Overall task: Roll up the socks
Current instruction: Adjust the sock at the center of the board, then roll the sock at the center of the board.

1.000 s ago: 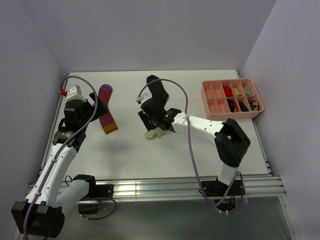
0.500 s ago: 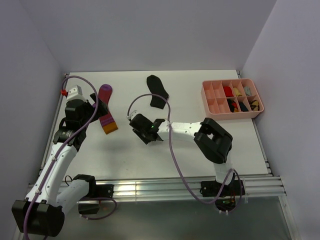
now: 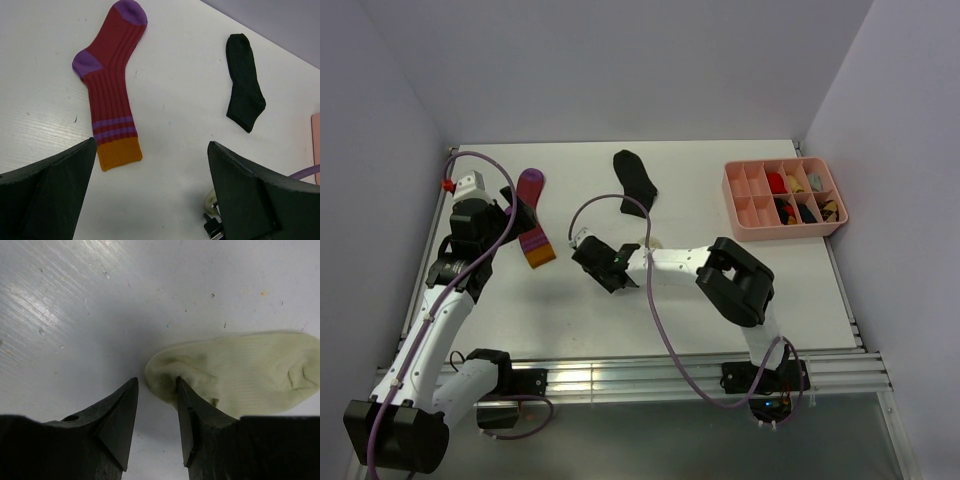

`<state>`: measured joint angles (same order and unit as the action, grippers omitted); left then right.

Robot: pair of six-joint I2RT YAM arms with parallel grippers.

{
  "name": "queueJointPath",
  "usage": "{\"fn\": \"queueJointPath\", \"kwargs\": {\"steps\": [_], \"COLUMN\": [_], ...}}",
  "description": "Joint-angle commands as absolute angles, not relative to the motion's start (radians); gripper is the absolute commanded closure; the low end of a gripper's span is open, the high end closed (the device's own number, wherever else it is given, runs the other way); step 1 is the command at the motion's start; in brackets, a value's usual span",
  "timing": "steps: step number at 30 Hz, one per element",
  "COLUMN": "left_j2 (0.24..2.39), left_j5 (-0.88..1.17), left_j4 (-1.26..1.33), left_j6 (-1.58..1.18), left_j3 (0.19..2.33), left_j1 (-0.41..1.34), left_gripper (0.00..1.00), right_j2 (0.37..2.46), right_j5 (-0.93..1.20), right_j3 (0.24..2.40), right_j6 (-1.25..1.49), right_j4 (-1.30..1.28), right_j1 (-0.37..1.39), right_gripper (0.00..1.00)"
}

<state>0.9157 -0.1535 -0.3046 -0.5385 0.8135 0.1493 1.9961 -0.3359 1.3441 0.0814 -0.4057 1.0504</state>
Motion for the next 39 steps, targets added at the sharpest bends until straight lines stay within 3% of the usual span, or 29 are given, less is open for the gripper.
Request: {"fn": "queueJointPath", "kwargs": {"steps": [1,5,8,16,28,39], "left_j2": [0.911,0.911,0.916,0.936,1.02,1.158], "left_j5": [-0.138,-0.137,-0.12,-0.015,-0.109,-0.187], "left_j4": [-0.291,-0.293,-0.29,-0.275,-0.154,-0.009], "left_j6": [-0.537,-0.538,-0.54,-0.58,-0.819,-1.012], "left_j3": [0.827,0.827,0.825,0.825,0.681,0.595], "left_j1": [0.146,0.146,0.146,0.164,0.425,0.555], "left_gripper": [0.01,0.0,0.01,0.04,0.07,0.09], "right_j2": [2.016,2.028,2.04,2.004,1.887,1.951], "right_j5": [-0.379,-0.38,-0.383,-0.27,0.23,0.728], "right_j3": [1.387,1.379,1.371,1.315,1.189,1.1], "right_j6": [0.074,0.081,0.089,0.12,0.259,0.44], "right_j4": [-0.416,-0.417,-0.416,-0.348,-0.178,0.027], "right_j1": [1.063,1.065,1.065,1.046,0.852,0.632], "right_gripper": [0.55,0.6,0.74,0.99,1.0,1.0]}}
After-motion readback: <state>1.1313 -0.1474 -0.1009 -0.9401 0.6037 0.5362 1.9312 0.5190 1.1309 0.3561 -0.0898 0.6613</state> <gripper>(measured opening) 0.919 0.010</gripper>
